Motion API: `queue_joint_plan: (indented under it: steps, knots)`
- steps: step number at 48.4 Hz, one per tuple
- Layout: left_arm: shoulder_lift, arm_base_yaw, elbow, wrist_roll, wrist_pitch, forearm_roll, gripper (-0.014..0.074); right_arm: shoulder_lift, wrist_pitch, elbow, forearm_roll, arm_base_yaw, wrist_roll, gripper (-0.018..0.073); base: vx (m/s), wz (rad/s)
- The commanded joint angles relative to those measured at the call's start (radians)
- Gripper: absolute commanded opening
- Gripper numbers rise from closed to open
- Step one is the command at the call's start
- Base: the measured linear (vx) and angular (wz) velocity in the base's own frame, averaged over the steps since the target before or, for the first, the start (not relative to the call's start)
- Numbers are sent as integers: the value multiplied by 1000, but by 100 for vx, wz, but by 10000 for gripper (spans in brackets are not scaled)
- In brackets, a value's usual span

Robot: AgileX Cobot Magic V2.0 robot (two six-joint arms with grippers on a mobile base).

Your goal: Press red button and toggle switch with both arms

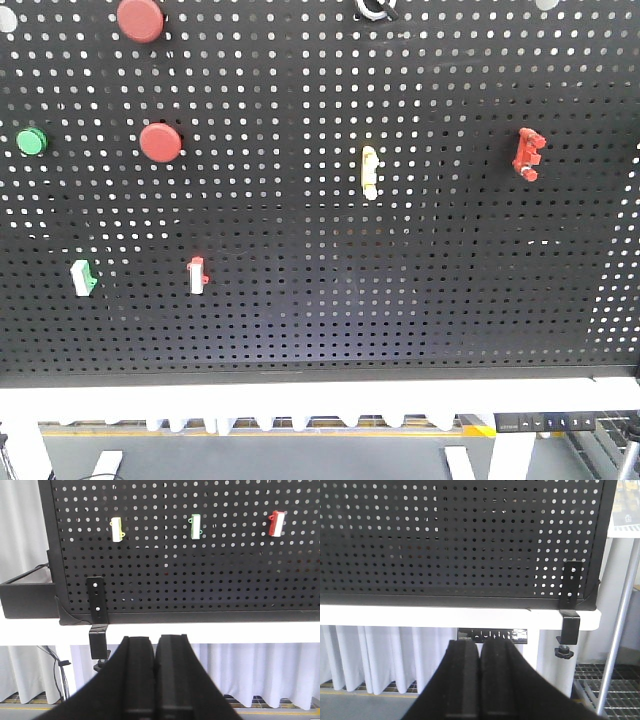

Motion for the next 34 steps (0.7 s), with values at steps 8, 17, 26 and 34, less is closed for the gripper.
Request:
queue_joint_plan:
  steps: [8, 17, 26, 34]
  knots:
    - [15, 4, 32, -7, -81, -10, 2, -18, -83, 11, 1, -7, -11, 0, 0, 0]
    - [15, 4, 32, -7, -81, -10, 2, -18, -83, 11, 1, -7, -11, 0, 0, 0]
    - [15, 4, 32, -7, -81, -10, 2, -18, -83, 11, 1, -7, -11, 0, 0, 0]
    - [15, 4, 32, -7, -81, -10, 2, -18, -83, 11, 1, -7, -11, 0, 0, 0]
